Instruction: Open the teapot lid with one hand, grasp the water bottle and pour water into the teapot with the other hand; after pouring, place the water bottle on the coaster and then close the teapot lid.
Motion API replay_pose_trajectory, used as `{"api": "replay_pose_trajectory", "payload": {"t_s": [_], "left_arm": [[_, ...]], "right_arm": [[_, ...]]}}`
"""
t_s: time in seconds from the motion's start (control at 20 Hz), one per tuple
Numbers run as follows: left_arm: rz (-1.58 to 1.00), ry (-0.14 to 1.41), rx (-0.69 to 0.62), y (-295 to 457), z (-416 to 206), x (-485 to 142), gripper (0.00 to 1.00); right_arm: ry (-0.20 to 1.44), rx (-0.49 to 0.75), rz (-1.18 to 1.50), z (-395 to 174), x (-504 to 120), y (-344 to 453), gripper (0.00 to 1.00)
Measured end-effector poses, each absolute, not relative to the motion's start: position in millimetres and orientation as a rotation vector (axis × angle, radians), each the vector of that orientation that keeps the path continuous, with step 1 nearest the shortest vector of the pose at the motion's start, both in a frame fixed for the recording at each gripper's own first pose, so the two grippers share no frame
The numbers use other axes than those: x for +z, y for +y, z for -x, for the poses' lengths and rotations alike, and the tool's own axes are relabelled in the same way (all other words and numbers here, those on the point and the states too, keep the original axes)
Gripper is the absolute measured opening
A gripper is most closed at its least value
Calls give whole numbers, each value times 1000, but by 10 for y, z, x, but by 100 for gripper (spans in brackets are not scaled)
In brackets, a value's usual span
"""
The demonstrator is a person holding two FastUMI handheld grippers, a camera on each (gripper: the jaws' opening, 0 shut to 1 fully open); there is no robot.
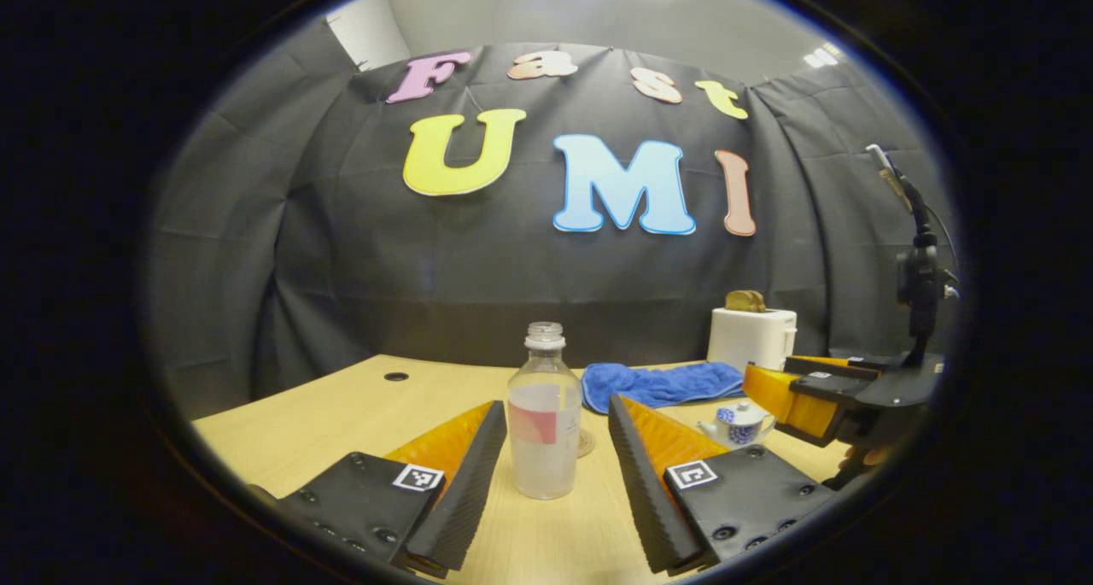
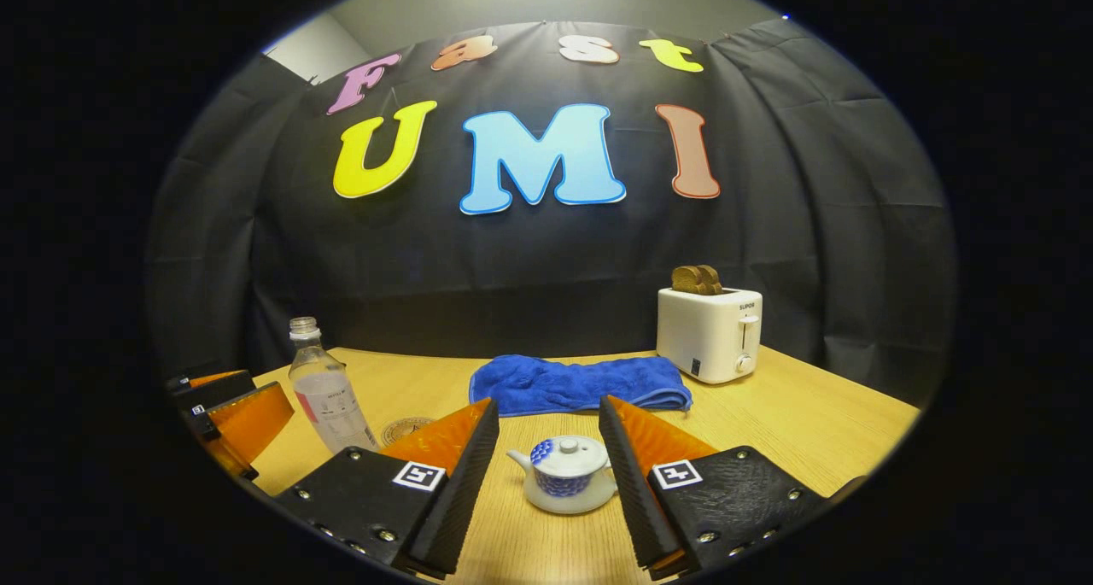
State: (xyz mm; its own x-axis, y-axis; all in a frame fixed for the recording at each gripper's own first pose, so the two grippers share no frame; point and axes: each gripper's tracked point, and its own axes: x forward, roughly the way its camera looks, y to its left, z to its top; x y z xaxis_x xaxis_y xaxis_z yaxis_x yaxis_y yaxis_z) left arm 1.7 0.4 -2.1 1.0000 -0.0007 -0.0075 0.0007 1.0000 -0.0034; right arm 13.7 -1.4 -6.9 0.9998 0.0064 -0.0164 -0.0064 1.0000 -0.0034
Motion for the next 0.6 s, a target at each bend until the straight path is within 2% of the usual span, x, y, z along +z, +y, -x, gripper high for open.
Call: {"api": "replay_pose_trajectory", "payload": {"t_s": [0.1,0.15,0.2,0.6], "left_arm": [[7,10,0,9,-17,-26,87],[9,12,0,14,-15,-21,87],[10,13,1,13,-22,-46,87],[16,21,6,52,-37,-73,87]], "right_arm": [[24,0,7,-182,-108,-36,72],[27,5,5,-195,-110,-22,63],[34,9,5,-205,-140,-11,60],[49,4,45,-329,-218,-23,60]]}}
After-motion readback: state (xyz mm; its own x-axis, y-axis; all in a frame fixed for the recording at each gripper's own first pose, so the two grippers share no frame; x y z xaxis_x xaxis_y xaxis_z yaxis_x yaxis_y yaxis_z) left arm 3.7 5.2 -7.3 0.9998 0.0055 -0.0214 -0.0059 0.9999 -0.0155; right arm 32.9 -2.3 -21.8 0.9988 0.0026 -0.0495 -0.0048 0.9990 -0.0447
